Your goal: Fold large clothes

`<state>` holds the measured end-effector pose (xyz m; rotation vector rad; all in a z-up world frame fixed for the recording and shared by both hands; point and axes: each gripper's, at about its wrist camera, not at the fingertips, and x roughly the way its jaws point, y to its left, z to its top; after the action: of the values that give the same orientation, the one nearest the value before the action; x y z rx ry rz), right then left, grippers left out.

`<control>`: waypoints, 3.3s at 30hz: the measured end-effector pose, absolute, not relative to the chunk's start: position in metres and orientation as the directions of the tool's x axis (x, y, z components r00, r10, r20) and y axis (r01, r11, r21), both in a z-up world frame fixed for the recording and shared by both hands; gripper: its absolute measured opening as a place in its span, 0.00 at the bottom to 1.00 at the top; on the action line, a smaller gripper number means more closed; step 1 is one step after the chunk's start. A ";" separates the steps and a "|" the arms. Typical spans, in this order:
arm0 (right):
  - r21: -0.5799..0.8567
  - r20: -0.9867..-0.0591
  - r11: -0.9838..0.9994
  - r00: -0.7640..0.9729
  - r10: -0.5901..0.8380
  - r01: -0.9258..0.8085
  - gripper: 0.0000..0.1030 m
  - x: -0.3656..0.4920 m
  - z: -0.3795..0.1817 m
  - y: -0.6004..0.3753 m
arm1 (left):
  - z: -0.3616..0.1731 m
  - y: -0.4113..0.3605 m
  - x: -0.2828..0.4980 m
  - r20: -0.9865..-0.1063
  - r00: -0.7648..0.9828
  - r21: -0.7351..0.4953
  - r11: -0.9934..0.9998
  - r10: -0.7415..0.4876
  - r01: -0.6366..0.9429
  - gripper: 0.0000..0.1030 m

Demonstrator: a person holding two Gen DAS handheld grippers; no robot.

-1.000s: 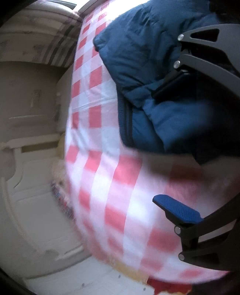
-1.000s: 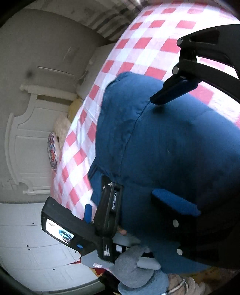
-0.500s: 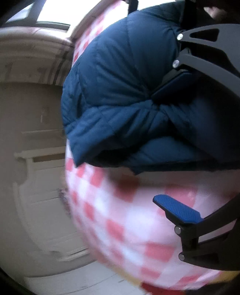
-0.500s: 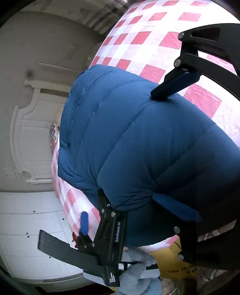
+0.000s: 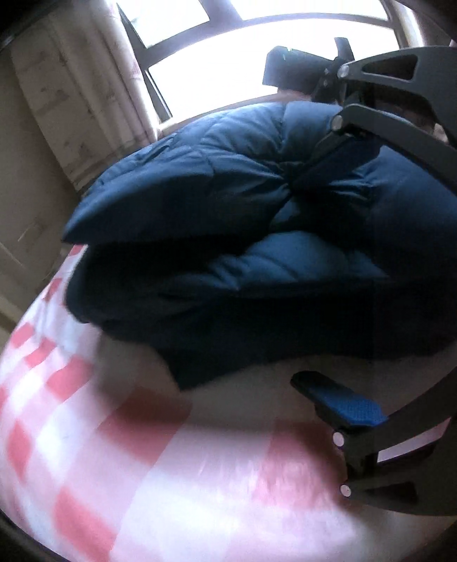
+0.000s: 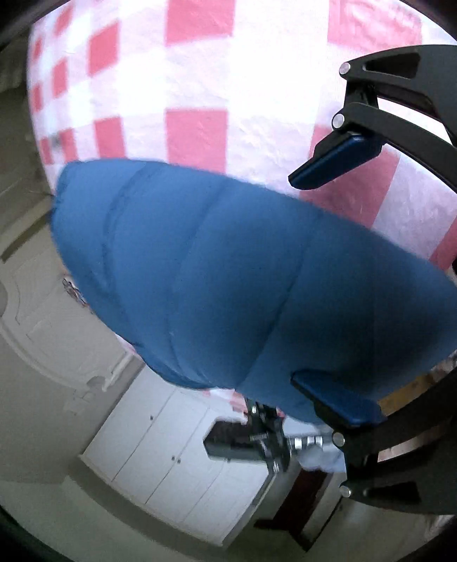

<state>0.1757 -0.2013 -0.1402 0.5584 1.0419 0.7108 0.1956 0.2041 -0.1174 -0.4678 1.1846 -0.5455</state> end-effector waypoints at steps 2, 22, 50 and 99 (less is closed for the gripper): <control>0.703 -0.581 0.658 0.315 0.750 -0.270 0.96 0.179 -0.141 -0.196 | -0.121 0.211 0.198 -0.692 0.282 -0.649 0.744 -0.664 0.160 0.98; 0.504 -0.588 0.742 0.453 0.670 -0.443 0.77 0.155 -0.122 -0.176 | -0.105 0.193 0.155 -0.633 0.473 -0.526 0.789 -0.613 0.318 0.57; 0.285 -0.601 0.955 0.763 0.240 -0.076 0.93 0.261 -0.098 -0.388 | -0.037 -0.022 0.315 -0.576 0.713 -0.286 0.916 -0.400 0.283 0.88; -0.030 -0.478 0.999 0.878 0.000 -0.016 0.96 0.076 -0.042 -0.294 | 0.011 -0.048 0.055 -0.407 0.911 0.132 0.983 -0.062 0.125 0.98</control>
<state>0.0758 -0.2942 -0.0419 -0.0334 0.4988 0.0083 0.0551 -0.0484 0.0108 0.1566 0.4136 -0.0968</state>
